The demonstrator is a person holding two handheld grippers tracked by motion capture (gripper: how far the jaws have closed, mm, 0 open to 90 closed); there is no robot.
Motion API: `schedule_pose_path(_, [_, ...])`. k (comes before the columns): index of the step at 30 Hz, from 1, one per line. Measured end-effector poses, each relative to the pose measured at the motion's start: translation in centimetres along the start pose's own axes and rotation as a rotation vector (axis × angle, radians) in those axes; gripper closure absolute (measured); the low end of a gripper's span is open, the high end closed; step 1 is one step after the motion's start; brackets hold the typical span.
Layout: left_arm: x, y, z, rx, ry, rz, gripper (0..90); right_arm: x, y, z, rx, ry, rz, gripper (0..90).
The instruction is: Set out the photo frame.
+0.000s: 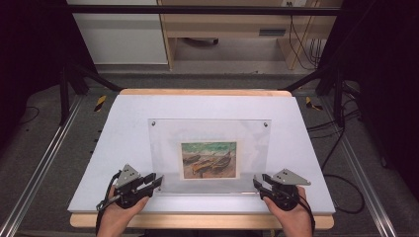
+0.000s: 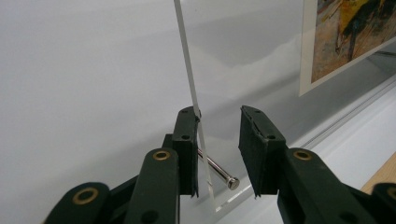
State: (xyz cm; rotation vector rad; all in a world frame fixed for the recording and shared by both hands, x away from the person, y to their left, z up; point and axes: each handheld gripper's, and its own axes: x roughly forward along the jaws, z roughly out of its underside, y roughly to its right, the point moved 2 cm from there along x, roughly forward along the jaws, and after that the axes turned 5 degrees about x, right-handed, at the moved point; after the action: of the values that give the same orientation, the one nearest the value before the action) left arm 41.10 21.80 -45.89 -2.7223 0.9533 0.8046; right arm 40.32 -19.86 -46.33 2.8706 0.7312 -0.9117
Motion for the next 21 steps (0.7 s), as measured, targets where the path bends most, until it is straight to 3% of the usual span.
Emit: schedule_pose_path(21, [-0.28, 0.44, 0.45, 0.022, -0.036, 0.01, 66.7, -0.23, -0.4, 0.59, -0.013, -0.026, 0.0, 58.6])
